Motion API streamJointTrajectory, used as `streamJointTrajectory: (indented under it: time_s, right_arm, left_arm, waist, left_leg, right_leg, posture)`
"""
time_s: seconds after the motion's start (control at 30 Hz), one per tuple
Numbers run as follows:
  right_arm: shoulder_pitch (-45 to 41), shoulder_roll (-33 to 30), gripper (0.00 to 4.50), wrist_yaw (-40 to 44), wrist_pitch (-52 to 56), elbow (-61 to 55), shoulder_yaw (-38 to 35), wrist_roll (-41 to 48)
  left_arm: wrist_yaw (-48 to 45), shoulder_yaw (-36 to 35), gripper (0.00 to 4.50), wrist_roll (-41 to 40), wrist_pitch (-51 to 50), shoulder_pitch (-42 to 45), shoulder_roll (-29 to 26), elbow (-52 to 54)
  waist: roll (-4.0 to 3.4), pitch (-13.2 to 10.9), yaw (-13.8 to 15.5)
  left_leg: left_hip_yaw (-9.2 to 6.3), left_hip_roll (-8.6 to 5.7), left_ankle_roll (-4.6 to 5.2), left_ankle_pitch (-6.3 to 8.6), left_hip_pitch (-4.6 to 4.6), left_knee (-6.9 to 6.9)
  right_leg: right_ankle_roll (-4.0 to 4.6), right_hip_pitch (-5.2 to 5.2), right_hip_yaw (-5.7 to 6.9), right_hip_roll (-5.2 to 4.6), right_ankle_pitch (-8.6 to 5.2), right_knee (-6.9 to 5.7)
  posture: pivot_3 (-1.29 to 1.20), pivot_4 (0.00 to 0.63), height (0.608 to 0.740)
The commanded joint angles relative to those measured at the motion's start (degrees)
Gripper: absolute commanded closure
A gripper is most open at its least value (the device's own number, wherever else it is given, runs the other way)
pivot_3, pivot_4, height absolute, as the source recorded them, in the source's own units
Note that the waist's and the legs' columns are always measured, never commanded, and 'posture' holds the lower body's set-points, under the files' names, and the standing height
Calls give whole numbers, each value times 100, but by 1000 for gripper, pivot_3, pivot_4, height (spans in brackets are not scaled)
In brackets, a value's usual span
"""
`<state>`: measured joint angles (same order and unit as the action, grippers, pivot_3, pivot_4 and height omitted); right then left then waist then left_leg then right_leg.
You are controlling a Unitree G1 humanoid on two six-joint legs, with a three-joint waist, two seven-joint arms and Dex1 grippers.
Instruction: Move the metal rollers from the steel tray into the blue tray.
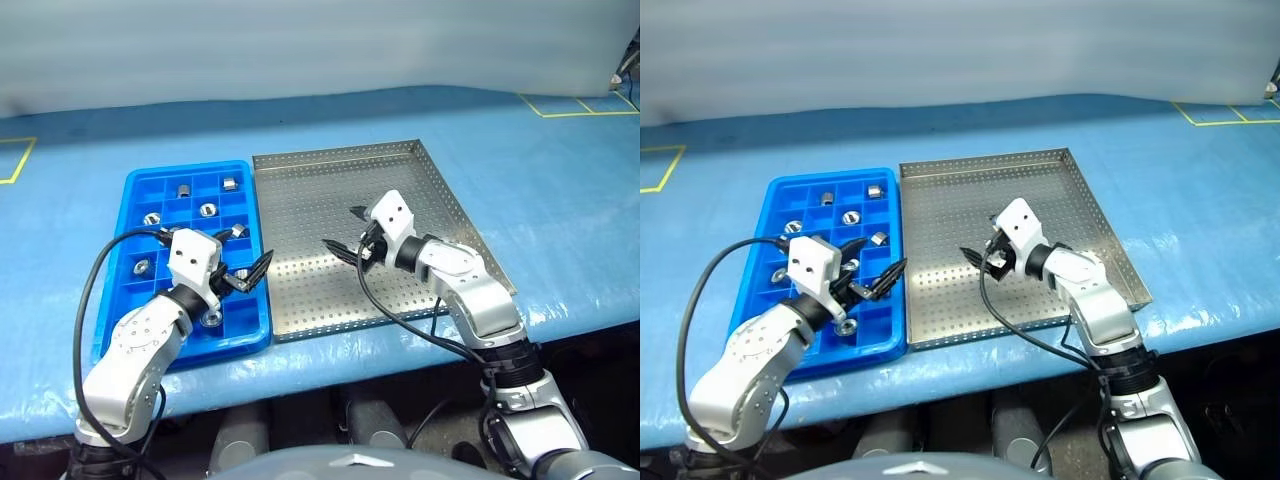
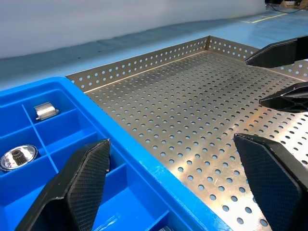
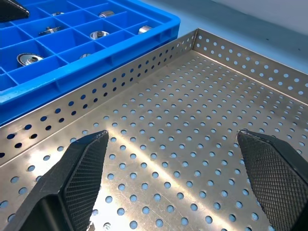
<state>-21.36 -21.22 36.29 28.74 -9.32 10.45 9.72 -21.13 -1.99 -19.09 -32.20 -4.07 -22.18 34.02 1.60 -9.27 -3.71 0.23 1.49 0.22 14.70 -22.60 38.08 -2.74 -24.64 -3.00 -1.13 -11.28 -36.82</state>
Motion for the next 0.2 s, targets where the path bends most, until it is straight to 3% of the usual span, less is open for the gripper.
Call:
streamJointTrajectory:
  time_s: [0.03,0.2]
  right_arm:
    - [-18,11,0,7,-147,-141,-24,13]
    - [7,-43,0,93,-187,-210,-13,27]
  left_arm:
    - [13,-24,22,12,110,57,-6,179]
    - [-6,-58,22,15,124,59,-29,172]
  waist:
    - [0,0,2]
    - [0,0,1]
  left_leg:
    - [0,0,0,0,0,0]
    - [0,0,0,0,0,1]
  right_leg:
    - [0,0,0,0,0,0]
    - [0,0,0,0,0,0]
  posture:
    - [-54,150,740]
    - [-59,150,740]
